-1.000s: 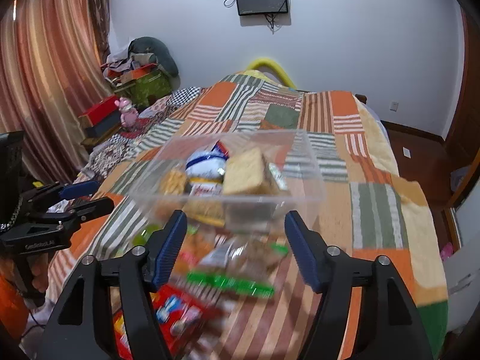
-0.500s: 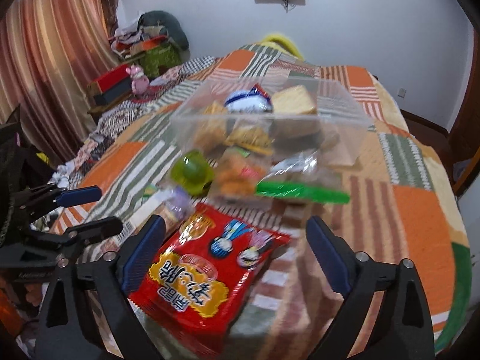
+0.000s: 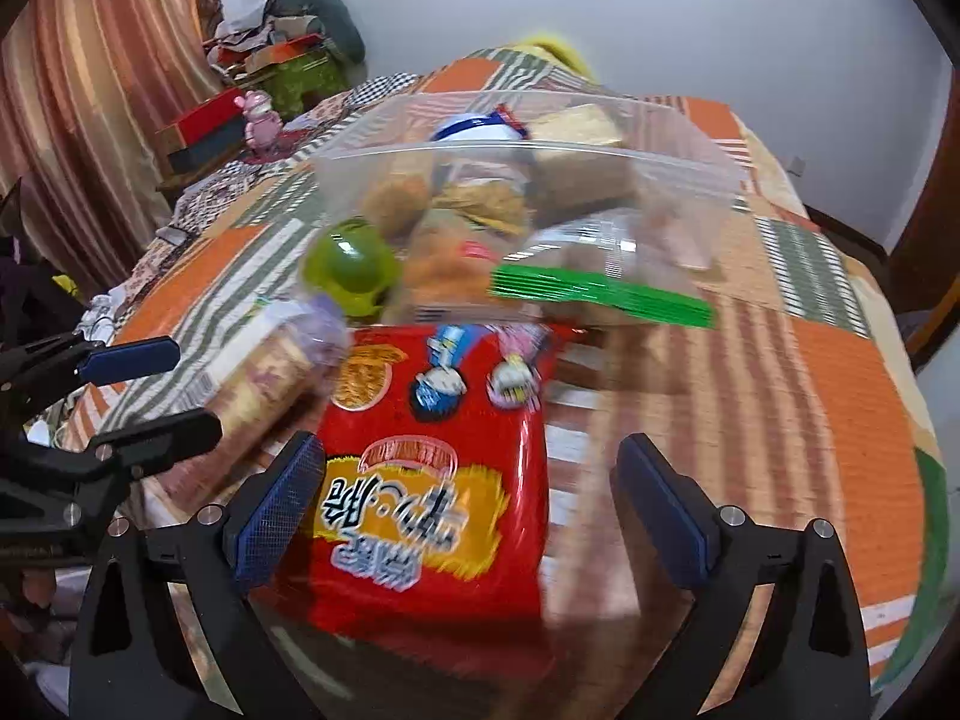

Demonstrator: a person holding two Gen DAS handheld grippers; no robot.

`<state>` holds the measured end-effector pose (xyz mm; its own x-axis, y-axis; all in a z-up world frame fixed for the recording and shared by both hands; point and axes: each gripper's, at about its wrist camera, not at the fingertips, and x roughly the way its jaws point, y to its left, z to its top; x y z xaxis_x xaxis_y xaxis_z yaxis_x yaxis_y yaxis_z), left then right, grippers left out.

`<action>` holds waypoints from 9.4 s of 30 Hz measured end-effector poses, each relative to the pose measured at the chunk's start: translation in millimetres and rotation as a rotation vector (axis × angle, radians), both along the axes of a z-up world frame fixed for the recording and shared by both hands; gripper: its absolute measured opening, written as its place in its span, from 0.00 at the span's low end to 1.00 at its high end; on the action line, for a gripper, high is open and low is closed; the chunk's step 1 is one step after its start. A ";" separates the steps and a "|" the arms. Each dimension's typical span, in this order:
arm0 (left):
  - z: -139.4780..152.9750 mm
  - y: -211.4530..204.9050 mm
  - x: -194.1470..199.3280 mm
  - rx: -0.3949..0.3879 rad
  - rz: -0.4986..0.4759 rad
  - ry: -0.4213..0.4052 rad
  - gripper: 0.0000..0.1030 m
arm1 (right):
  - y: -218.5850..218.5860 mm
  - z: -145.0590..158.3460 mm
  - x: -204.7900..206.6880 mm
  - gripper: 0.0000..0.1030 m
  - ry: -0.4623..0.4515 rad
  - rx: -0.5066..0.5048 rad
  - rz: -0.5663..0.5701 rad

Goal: Organize snacks
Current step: 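Grasp the red snack bag with right tool while left tool grasps a wafer roll, then carry the red bag and wafer roll over the clear box and release both, then grasp the green pea-snack bag with left tool while right tool grasps the bread bag, then lift both bags over the clear box and open both tools to drop them, then grasp the green jelly cup with left tool while right tool grasps the orange puffed-snack bag, then carry the jelly cup and puffed-snack bag into the clear box and release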

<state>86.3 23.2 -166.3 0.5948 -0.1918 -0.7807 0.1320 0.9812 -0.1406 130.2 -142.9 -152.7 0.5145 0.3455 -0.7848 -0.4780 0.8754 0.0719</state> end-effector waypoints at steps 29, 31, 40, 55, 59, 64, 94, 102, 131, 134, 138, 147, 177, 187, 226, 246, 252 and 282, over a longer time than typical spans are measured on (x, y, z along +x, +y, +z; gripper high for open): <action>-13.8 -26.1 11.6 -0.016 -0.049 -0.002 0.45 | -9.8 -0.9 -1.9 0.63 0.018 0.018 0.023; -11.2 -24.5 11.6 -0.029 -0.047 -0.003 0.43 | -11.3 3.5 -4.4 0.63 0.010 0.025 0.025; 22.4 -17.2 7.5 -0.043 -0.030 -0.087 0.43 | -22.3 37.6 -7.0 0.62 -0.060 0.092 0.025; 86.5 -2.2 47.9 -0.051 0.015 -0.245 0.43 | -33.1 82.9 33.7 0.63 -0.210 0.118 -0.042; 96.3 1.7 64.3 -0.042 0.027 -0.269 0.43 | -35.5 89.1 48.6 0.63 -0.227 0.130 -0.060; 104.6 5.5 87.5 -0.028 0.041 -0.296 0.43 | -35.8 94.4 67.8 0.63 -0.256 0.119 -0.076; 47.6 -16.8 219.6 0.003 -0.002 -0.177 0.44 | -18.2 41.9 168.5 0.66 -0.126 0.048 -0.049; 60.6 -15.0 201.9 0.011 -0.001 -0.189 0.44 | -21.1 63.5 146.0 0.67 -0.172 0.043 -0.041; -19.0 23.0 60.6 0.015 0.063 0.040 0.55 | -5.0 5.9 88.2 0.71 0.023 0.032 0.001; -27.4 25.1 56.0 0.002 0.083 0.048 0.56 | -8.2 -0.5 84.4 0.66 0.037 0.009 -0.001; -32.1 27.9 51.1 -0.003 0.090 0.036 0.58 | -15.4 -5.0 83.8 0.59 0.060 0.028 -0.009; -35.7 31.8 49.3 -0.063 0.102 0.069 0.60 | -20.2 -2.6 74.5 0.53 0.015 0.031 -0.030; 31.2 45.4 58.1 -0.063 0.179 -0.118 0.46 | -30.2 62.4 61.1 0.48 -0.157 0.141 -0.045; 60.5 39.0 96.3 -0.053 0.146 -0.208 0.46 | -11.8 77.5 88.6 0.48 -0.210 0.158 -0.028; 56.1 33.8 149.7 -0.034 0.087 -0.182 0.52 | 11.5 56.6 114.0 0.60 -0.126 0.119 0.053; 6.5 30.8 90.9 -0.060 0.055 -0.046 0.54 | 42.4 -0.2 96.7 0.66 0.073 0.127 0.107; -5.3 20.8 91.6 -0.072 0.024 -0.031 0.55 | 55.0 -12.4 96.0 0.65 0.107 0.096 0.143; -2.1 -1.6 93.7 -0.064 -0.026 -0.047 0.39 | 15.2 14.4 69.6 0.52 0.008 0.162 0.057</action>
<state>180.0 21.6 -168.4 0.6243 -0.2565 -0.7379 0.1653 0.9665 -0.1961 199.8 -127.7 -138.2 0.4844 0.4966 -0.7203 -0.5255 0.8234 0.2142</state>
